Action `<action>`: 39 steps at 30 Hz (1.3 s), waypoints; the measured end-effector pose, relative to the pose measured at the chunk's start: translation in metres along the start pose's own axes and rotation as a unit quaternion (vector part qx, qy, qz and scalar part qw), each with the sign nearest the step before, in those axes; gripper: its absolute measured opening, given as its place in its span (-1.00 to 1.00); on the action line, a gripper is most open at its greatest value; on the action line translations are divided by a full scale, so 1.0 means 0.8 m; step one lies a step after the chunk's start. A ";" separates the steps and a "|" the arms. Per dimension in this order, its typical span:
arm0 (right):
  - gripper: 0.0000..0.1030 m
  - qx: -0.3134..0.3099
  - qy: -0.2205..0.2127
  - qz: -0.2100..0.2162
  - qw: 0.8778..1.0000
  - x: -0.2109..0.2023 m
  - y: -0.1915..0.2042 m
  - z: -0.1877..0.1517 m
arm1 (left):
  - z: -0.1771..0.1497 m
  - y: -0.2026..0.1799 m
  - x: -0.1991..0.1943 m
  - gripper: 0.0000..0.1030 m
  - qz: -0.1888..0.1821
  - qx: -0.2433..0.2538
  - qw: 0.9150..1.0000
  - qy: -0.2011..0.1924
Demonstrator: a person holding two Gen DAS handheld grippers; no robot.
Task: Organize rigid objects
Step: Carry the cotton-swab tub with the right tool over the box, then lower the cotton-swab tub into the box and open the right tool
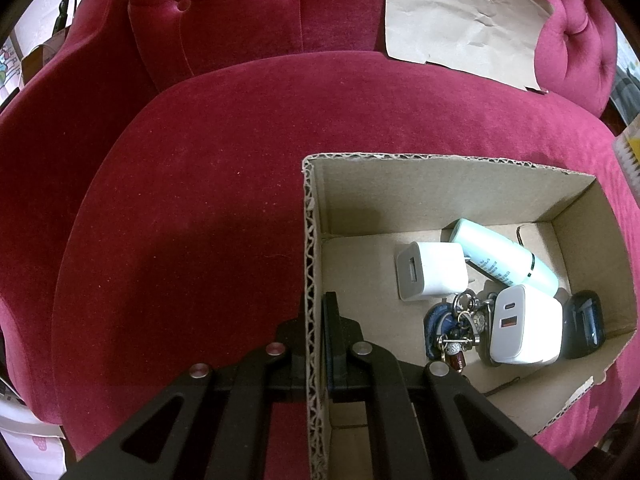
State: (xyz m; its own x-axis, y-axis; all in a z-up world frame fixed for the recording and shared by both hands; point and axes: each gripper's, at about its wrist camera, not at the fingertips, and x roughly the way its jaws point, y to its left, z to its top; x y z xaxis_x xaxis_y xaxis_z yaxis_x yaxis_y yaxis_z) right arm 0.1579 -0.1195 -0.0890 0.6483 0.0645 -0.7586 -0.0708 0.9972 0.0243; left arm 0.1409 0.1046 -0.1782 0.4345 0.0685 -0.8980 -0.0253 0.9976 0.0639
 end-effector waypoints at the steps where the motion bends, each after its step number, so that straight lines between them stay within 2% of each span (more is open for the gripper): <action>1: 0.15 -0.004 0.001 0.003 1.000 -0.001 0.005 0.001 | 0.000 0.000 0.000 -0.92 0.000 0.000 1.000 0.000; 11: 0.15 -0.048 0.022 0.044 0.998 -0.005 0.058 -0.008 | 0.000 0.000 0.000 -0.92 0.000 0.001 1.000 0.000; 18: 0.15 -0.081 0.040 0.053 0.995 0.000 0.087 -0.021 | 0.000 0.001 0.000 -0.92 0.000 0.000 1.000 0.000; 24: 0.15 -0.118 0.046 0.036 0.991 0.007 0.110 -0.032 | 0.000 0.001 0.000 -0.92 0.000 0.000 1.000 0.000; 29: 0.15 -0.124 0.061 0.034 0.990 0.017 0.112 -0.037 | 0.000 0.001 0.000 -0.92 0.000 0.000 1.000 0.000; 39: 0.16 -0.145 0.065 0.014 0.987 0.028 0.116 -0.042 | 0.000 0.001 0.000 -0.92 0.000 0.000 1.000 0.000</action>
State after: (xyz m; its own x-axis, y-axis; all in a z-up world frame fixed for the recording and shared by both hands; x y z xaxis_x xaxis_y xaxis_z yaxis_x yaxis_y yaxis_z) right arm 0.1405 -0.0266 -0.1259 0.5420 0.0675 -0.8377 -0.3128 0.9413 -0.1265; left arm 0.1405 0.1054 -0.1782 0.4345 0.0690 -0.8980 -0.0251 0.9976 0.0645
